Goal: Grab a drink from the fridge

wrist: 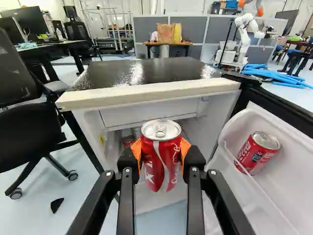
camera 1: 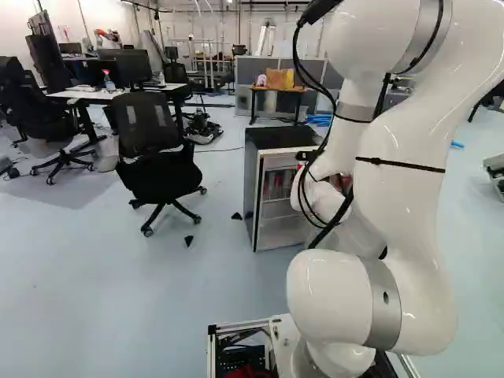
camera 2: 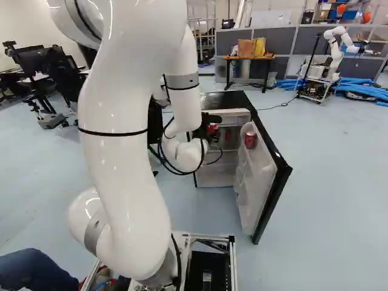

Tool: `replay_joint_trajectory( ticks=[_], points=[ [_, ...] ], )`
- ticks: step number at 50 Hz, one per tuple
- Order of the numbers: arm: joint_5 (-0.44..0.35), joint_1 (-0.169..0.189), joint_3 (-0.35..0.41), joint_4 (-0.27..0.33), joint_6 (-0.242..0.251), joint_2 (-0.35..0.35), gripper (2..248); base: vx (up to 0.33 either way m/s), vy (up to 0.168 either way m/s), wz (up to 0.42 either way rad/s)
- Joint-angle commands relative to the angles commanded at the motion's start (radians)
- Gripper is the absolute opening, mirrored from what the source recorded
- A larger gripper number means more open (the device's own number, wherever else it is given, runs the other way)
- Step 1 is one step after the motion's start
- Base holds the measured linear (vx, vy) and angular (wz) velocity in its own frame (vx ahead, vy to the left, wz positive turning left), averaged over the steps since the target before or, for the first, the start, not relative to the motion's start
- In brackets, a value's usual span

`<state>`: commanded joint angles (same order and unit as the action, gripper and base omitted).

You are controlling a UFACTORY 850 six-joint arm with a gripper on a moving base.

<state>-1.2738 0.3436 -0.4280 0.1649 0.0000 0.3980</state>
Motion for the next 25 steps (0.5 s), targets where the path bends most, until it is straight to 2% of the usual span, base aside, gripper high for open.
replay_joint_trajectory(
  ticks=[25],
  points=[
    [0.040,-0.003,0.004,0.000,0.000,-0.066,98,0.000,0.000,0.000]
  ],
)
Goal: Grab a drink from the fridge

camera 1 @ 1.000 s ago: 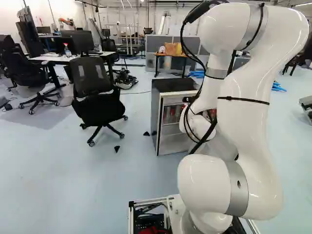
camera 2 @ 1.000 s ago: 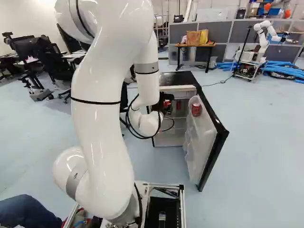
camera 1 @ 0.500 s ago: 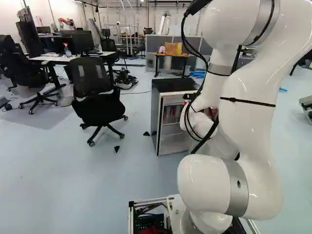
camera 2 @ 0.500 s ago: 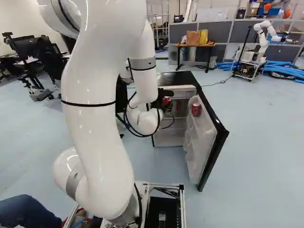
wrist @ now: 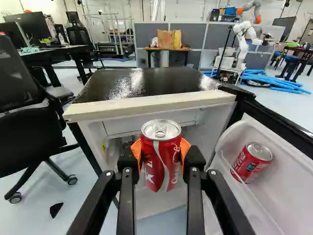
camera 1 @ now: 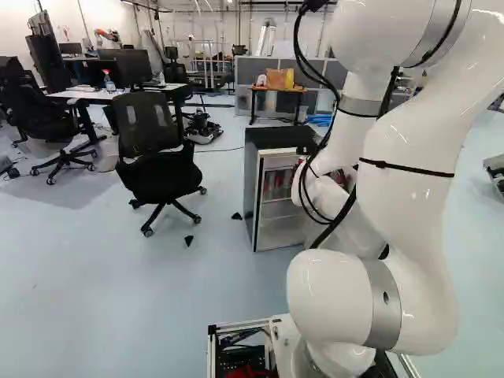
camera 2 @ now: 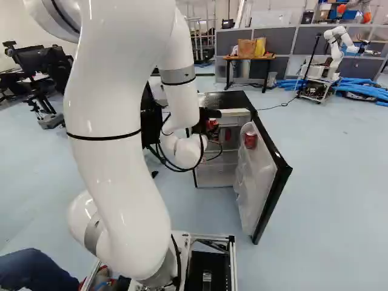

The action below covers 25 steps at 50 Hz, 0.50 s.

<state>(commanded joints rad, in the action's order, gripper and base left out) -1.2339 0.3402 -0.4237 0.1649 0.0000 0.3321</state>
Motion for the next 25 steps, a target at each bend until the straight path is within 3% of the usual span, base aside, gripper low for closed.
replay_joint_trajectory(
  ticks=[25],
  points=[
    [0.058,-0.008,-0.022,0.000,0.000,-0.044,98,0.000,0.000,0.000]
  ],
)
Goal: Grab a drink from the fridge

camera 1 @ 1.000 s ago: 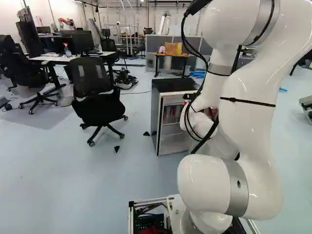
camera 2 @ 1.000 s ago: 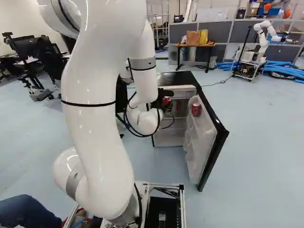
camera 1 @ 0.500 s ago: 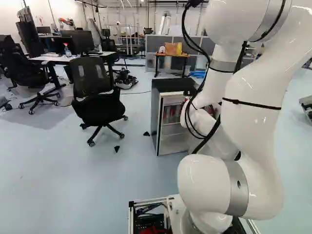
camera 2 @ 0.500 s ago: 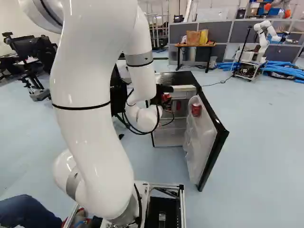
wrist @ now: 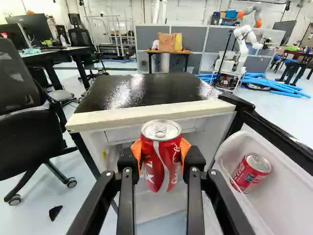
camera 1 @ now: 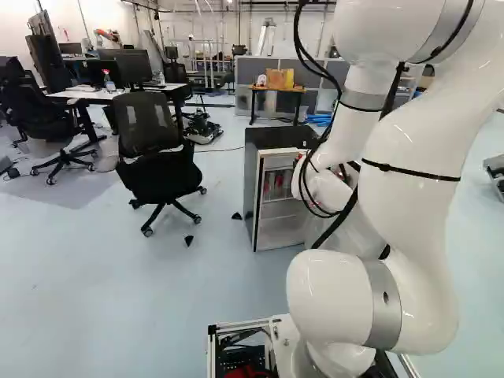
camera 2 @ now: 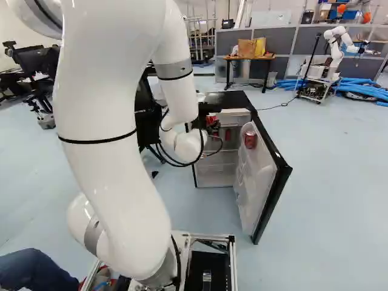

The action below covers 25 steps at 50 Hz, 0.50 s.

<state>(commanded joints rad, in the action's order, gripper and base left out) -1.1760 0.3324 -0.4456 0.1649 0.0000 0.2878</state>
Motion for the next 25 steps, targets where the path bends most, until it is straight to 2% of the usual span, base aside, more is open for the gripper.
replay_joint_trajectory(
  ticks=[25],
  points=[
    [0.064,-0.003,-0.043,0.000,0.000,-0.025,98,0.000,0.000,0.000]
  ],
)
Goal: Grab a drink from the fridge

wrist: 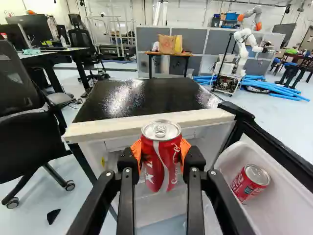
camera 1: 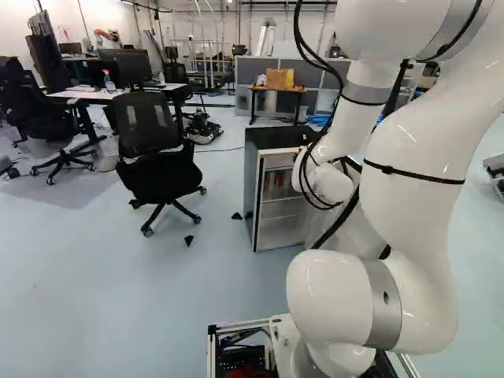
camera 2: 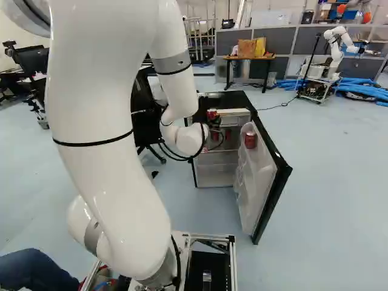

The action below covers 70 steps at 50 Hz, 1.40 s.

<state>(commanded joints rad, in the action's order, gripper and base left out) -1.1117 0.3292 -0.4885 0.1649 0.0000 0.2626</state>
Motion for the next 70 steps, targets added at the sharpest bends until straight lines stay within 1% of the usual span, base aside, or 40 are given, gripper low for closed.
replay_joint_trajectory(
  ticks=[30,56,70],
  points=[
    [0.078,0.007,-0.081,0.000,0.000,-0.003,98,0.000,0.000,0.000],
    [0.146,0.013,-0.178,0.000,0.000,0.021,98,0.000,0.000,0.000],
    [0.183,0.010,-0.234,0.000,0.000,0.037,98,0.000,0.000,0.000]
  ],
)
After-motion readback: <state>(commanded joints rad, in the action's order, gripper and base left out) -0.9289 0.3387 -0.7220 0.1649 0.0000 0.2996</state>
